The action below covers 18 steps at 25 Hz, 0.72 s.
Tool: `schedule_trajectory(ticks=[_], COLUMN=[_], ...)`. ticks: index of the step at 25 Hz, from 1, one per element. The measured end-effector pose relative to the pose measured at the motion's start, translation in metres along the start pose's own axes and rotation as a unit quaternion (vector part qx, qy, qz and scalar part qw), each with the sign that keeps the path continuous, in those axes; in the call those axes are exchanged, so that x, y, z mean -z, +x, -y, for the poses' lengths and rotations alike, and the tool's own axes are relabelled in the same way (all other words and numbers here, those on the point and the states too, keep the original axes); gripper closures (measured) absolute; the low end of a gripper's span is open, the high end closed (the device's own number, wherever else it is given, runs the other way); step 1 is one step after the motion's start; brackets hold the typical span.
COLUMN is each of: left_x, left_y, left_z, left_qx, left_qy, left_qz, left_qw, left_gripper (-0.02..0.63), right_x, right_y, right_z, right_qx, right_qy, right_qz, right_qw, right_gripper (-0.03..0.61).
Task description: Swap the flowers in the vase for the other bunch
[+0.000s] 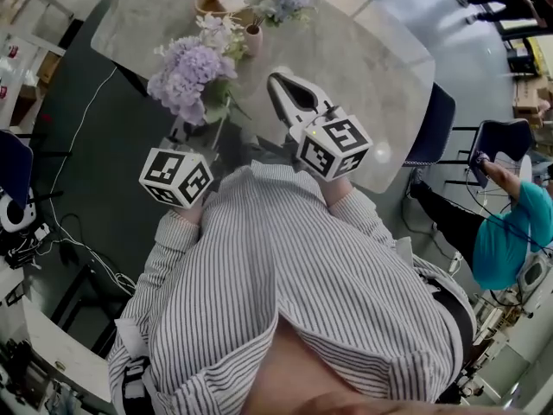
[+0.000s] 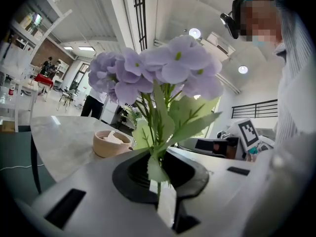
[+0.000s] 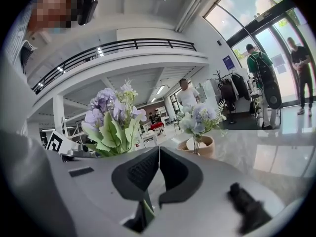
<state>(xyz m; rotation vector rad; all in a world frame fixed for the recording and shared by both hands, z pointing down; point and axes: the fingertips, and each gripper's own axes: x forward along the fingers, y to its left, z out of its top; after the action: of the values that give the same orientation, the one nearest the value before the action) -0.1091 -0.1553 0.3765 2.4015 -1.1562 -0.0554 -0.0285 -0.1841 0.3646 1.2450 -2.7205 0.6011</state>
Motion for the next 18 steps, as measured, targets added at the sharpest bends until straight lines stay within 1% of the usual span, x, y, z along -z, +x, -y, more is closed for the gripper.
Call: schedule_trajectory(ticks=[7,10,18], left_x=[-0.007,-0.01,-0.004], left_y=[0.032,0.043,0.06], left_z=[-0.025,-0.032,-0.046], left_qx=[-0.01,-0.014,-0.025], left_qy=[-0.011,-0.018,-0.039], left_qz=[-0.005,-0.006,-0.009], left_qw=[0.9999,0.9997,0.9989], left_gripper=[0.565,0.565,0.565], right_x=[-0.005,-0.005,0.001], right_y=[0.031,0.038,0.054], right_z=[0.028,0.042,0.065], right_qx=[-0.009,-0.005,-0.008], right_qy=[0.008,0.013,0.021], right_qz=[-0.012,-0.02,-0.029], right_qw=[1.0,1.0,0.999], right_gripper=[0.561,0.561,0.561])
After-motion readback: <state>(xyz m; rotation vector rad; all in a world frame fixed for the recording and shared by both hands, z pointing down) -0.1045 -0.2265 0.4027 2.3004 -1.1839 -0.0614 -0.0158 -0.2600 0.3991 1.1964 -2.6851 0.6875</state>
